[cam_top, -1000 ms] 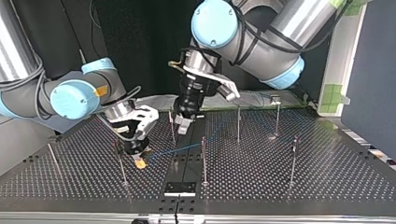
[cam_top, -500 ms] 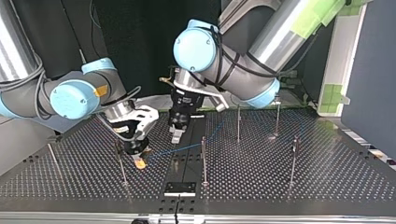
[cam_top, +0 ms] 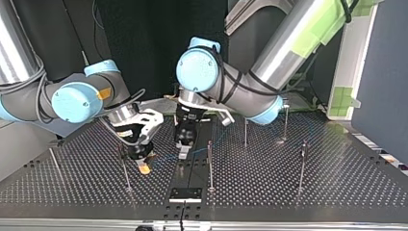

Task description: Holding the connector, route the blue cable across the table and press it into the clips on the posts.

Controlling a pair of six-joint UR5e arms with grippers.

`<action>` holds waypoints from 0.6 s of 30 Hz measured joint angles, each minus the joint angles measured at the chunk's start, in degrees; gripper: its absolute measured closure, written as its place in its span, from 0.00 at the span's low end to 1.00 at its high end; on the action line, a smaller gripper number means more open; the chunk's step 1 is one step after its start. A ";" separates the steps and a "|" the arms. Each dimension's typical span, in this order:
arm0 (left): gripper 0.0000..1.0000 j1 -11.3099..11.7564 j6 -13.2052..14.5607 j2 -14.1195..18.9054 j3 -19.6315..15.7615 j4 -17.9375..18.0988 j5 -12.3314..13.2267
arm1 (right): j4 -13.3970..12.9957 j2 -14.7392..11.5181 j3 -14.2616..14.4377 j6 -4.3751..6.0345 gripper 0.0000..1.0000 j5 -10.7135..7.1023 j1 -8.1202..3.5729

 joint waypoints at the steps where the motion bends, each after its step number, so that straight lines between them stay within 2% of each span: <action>1: 0.00 0.05 0.02 -0.43 0.37 -0.26 0.03 | 0.00 0.00 0.00 0.00 1.00 0.00 0.00; 6: 0.00 0.83 0.07 -2.70 2.76 -0.76 -0.91 | 0.02 0.01 0.00 0.00 1.00 -0.06 0.12; 10: 0.00 1.50 0.06 -3.24 4.73 -0.91 -1.11 | 0.02 0.01 0.00 0.00 1.00 -0.08 0.22; 14: 0.00 1.83 0.12 -3.54 5.52 -1.12 -0.92 | 0.01 0.02 0.01 -0.01 1.00 -0.09 0.29; 18: 0.00 1.76 0.35 -5.18 5.82 -2.29 -0.99 | 0.02 0.02 0.01 0.00 1.00 -0.08 0.34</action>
